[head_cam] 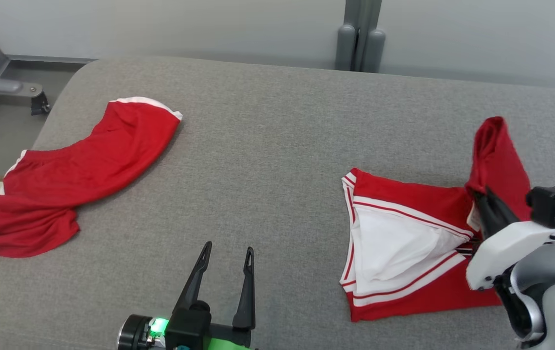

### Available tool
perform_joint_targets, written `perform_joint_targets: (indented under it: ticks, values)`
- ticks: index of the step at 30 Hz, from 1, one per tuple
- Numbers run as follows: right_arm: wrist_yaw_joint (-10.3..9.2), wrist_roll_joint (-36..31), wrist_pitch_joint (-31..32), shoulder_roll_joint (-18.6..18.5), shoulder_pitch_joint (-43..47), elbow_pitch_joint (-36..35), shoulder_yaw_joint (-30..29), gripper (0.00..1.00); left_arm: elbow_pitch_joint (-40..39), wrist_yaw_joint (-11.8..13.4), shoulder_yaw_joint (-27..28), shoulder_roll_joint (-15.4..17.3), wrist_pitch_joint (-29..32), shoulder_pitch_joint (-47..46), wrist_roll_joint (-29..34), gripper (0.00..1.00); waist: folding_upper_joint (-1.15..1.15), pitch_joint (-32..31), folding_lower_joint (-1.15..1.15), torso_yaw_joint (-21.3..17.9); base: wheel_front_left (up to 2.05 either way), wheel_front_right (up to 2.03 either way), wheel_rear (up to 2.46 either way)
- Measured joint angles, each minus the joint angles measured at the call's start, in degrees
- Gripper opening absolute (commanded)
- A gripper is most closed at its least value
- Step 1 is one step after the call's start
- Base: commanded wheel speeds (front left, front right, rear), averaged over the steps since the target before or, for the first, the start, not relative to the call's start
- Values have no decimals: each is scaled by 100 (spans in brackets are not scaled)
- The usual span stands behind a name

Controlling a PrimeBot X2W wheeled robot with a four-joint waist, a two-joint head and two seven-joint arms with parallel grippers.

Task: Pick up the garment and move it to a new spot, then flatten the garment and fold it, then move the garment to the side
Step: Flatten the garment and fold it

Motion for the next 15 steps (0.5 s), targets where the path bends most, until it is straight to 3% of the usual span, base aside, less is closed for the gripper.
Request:
perform_joint_targets:
  ticks: [6,15]
  values:
    - [0,13,-7,334,81,133,379,0,20,-25,-27,-2,0,6,0,100,0,-66,0,343,0,0,0]
    - [0,75,31,445,103,521,754,0,49,-48,-101,-4,0,52,-36,100,0,-83,0,695,0,0,0]
